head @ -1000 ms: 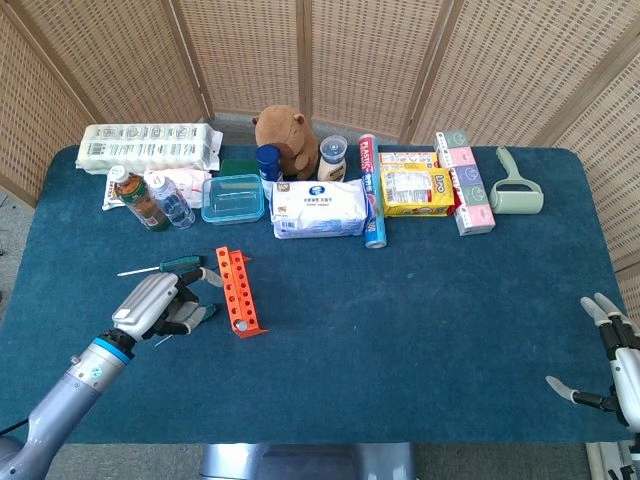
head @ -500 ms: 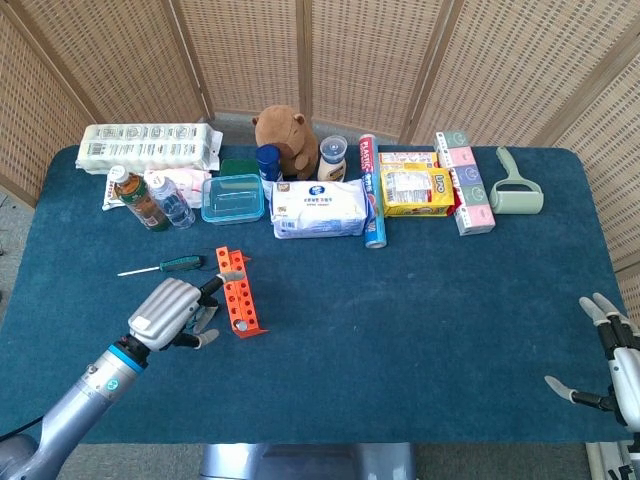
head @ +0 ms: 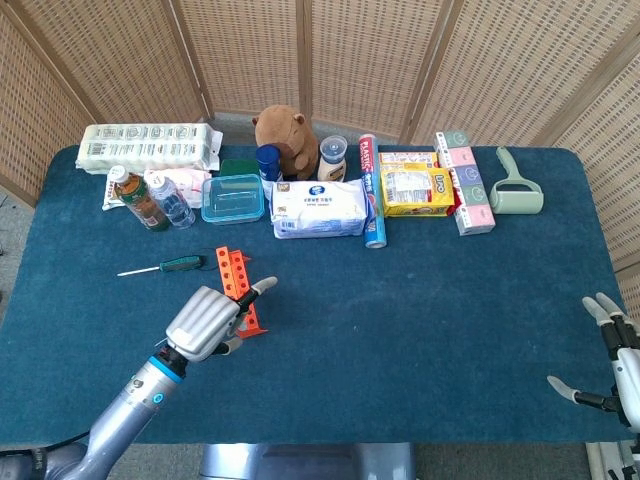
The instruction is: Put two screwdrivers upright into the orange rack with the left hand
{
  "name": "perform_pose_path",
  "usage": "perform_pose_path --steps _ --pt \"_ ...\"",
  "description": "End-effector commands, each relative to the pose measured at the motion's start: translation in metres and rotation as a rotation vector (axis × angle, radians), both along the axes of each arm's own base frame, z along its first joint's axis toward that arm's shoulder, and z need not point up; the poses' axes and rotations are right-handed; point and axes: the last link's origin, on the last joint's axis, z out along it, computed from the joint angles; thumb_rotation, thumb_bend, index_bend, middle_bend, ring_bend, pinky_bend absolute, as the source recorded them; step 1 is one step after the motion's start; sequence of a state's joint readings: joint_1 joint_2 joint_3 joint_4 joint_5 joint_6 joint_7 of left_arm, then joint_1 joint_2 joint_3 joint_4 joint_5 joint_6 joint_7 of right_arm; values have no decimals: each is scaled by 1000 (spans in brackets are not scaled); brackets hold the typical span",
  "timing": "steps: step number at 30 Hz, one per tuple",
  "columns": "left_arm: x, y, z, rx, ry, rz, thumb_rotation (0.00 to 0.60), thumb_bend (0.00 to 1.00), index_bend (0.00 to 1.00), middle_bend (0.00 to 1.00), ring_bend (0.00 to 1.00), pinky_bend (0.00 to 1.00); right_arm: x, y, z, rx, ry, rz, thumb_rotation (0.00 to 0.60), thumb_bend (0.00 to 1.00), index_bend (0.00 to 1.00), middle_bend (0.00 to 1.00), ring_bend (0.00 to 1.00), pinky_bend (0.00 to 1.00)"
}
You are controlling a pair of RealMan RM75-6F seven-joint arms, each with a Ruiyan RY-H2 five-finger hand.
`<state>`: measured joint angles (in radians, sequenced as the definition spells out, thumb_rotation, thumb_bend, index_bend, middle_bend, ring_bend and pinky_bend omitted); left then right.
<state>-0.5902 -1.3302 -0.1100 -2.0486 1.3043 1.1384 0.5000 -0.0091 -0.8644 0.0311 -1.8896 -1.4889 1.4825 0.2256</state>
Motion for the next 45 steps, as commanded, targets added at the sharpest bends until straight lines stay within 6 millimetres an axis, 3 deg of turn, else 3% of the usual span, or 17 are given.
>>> perform_pose_path --steps 1,10,28,35,38,41,45 --pt "3 5 -7 12 4 10 600 143 58 734 931 939 0 0 0 0 -1 -1 534 0 37 0 45 0" --pt "7 16 -9 63 10 40 600 143 57 730 931 939 -1 0 3 -8 -5 -2 537 0 37 0 47 0" --pt "0 8 32 80 -49 46 600 146 62 721 931 939 0 1 2 -5 -1 0 539 0 36 0 46 0" --pt "-2 5 49 99 55 -50 600 146 325 720 931 939 1 1 1 2 4 2 539 0 36 0 46 0" --pt "0 8 47 105 97 -74 565 144 414 720 931 939 1 1 0 11 14 6 537 0 36 0 47 0" --pt "2 11 42 93 105 -69 529 144 430 720 931 939 1 1 1 7 14 6 538 0 35 0 47 0" --pt "2 14 36 79 120 -57 525 143 441 720 931 939 1 1 2 3 12 6 542 0 35 0 46 0"
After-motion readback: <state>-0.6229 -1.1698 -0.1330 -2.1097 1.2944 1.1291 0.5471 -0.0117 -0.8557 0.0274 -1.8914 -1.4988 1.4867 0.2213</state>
